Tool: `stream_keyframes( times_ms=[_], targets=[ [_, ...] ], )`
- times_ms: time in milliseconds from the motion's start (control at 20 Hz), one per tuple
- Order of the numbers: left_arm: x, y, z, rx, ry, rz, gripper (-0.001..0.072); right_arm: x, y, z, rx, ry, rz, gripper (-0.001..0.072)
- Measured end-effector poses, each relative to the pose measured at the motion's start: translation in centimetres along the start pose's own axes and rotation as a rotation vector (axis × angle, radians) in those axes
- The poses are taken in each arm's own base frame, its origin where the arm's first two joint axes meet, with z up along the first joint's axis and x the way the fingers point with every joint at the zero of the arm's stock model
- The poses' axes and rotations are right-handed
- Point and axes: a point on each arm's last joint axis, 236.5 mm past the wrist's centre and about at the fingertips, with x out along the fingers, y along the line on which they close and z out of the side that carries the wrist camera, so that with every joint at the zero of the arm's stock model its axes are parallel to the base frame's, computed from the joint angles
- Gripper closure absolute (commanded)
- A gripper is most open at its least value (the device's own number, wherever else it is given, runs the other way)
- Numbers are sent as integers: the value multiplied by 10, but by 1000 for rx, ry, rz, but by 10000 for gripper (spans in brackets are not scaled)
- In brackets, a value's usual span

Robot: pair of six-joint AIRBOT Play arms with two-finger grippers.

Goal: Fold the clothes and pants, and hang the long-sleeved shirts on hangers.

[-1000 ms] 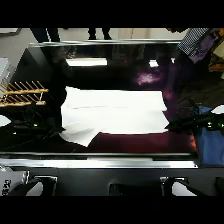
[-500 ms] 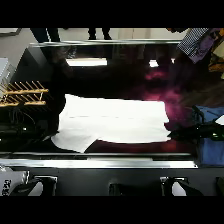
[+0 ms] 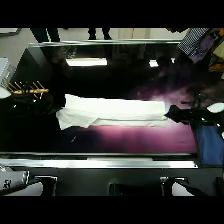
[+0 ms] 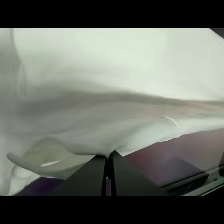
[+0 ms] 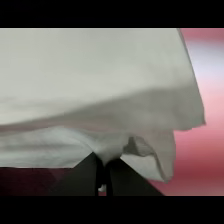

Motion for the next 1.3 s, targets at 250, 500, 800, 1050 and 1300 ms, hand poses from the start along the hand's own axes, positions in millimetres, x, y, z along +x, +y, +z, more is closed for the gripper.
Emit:
stream_keyframes(
  times_ms=[250,500,800,1050,1300],
  targets=[
    [32,-6,59,59,3,-7,691,31,10,45,-9,-38,-34,681],
    [60,-2,91,55,12,-9,689,51,8,69,17,-43,-50,679],
    [83,8,103,29,31,-6,362,65,5,62,75,17,-31,257],
    [48,-9,110,72,8,-9,165,17,-16,67,138,46,-1,161],
    [-1,-30,108,147,-47,40,165,4,-48,56,146,113,29,109]
  ],
)
